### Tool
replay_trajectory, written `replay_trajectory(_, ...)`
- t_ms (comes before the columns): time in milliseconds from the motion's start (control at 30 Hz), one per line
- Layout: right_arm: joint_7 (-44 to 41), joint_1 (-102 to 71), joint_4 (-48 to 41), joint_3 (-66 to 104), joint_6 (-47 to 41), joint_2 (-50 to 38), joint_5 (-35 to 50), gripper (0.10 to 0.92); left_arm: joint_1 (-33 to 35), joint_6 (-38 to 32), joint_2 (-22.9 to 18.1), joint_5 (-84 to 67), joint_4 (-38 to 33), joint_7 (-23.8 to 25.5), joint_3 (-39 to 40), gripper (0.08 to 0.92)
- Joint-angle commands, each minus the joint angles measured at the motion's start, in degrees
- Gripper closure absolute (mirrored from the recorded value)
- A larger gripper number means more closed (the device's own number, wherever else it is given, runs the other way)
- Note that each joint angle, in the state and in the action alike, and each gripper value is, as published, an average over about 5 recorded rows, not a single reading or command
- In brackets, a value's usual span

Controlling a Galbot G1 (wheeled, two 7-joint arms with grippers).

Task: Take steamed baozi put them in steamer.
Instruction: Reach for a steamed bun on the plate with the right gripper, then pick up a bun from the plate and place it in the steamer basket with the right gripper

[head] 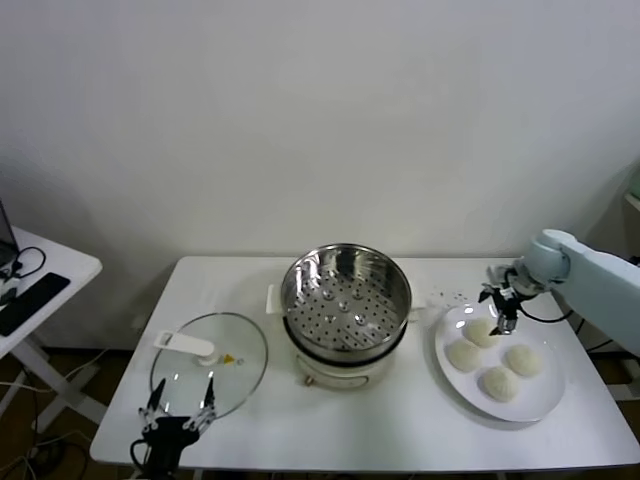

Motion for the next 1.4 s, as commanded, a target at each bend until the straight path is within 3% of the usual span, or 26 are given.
replay_trajectory(33,-1.5,-1.1,-6.0,-1.8,1.1,3.8,-1.9,0.203,0.2,-0.3,0.1,1.1,0.6,0.2,-0.4,0.177)
replay_trajectory(733,0.1,-6.1,-9.0,5.9,1.8,5.3,-2.9,0.210,0.0,-0.9,0.0,2.2,1.0,0.0,-0.4,0.177)
replay_trajectory(833,0.0,-5.7,-8.4,5.4,1.9,5.0,-3.1,0.239,0.0,-1.0,0.0,2.2,1.0,-0.1,-0.3,0.177)
replay_trajectory(1000,-0.4,-4.3,-6.2,3.6,1.9,3.7,-3.0,0.360,0.2,-1.1,-0.2,2.2,1.0,-0.2,-0.2,0.177)
replay_trajectory(1100,-0.4,-1.0,-4.2,1.5,2.5,2.6,-1.8,0.396,0.4,-1.3,-0.1,2.4,1.0,-0.3,-0.2,0.177)
replay_trajectory(1400,-1.7,23.1,6.7,-14.2,9.8,1.4,6.0,0.398,0.9,-1.7,0.2,2.8,1.1,-0.6,-0.1,0.177)
